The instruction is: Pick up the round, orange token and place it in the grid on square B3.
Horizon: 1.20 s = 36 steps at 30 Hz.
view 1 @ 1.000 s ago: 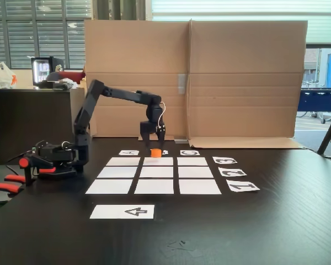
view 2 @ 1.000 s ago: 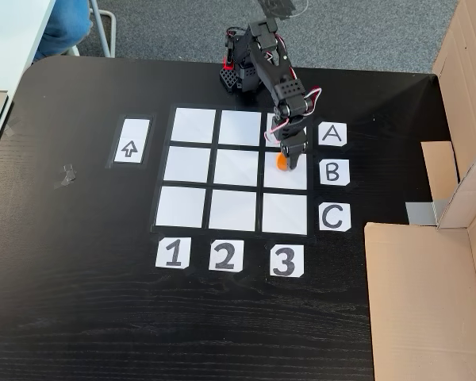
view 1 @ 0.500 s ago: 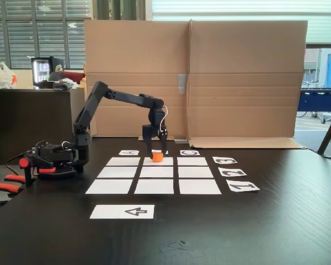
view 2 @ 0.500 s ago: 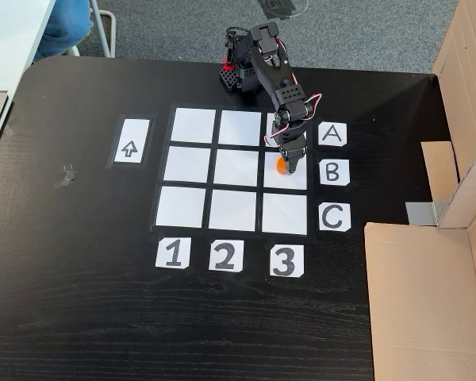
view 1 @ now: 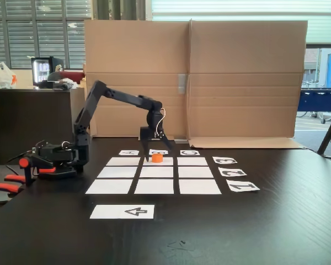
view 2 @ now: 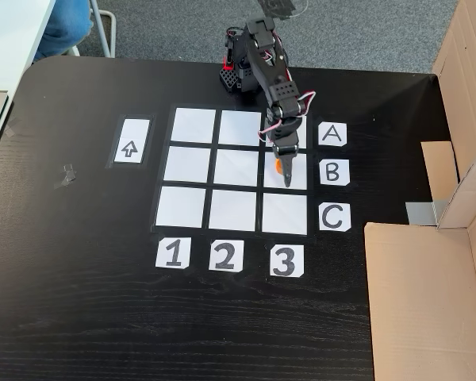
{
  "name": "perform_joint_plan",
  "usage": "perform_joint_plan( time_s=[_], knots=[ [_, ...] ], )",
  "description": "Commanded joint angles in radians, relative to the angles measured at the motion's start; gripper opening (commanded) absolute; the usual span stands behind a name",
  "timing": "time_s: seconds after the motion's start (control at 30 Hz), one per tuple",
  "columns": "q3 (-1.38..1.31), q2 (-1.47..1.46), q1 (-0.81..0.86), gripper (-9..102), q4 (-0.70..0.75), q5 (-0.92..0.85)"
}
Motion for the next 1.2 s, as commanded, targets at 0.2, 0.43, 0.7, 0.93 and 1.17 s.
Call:
perform_joint_plan(
  time_s=[0.2, 0.43, 0.7, 0.93, 1.17],
  knots=[
    [0.419, 0.445, 0.103, 56, -0.213, -0.035],
    [0.765, 0.894, 0.281, 55, -0.362, -0.089],
    [1.124, 1.497, 0.676, 32, -0.448, -0.331],
    [1.324, 1.937, 1.147, -1, -0.416, -0.347],
    [1.433, 2.115, 1.72, -1, -0.408, -0.364]
  ],
)
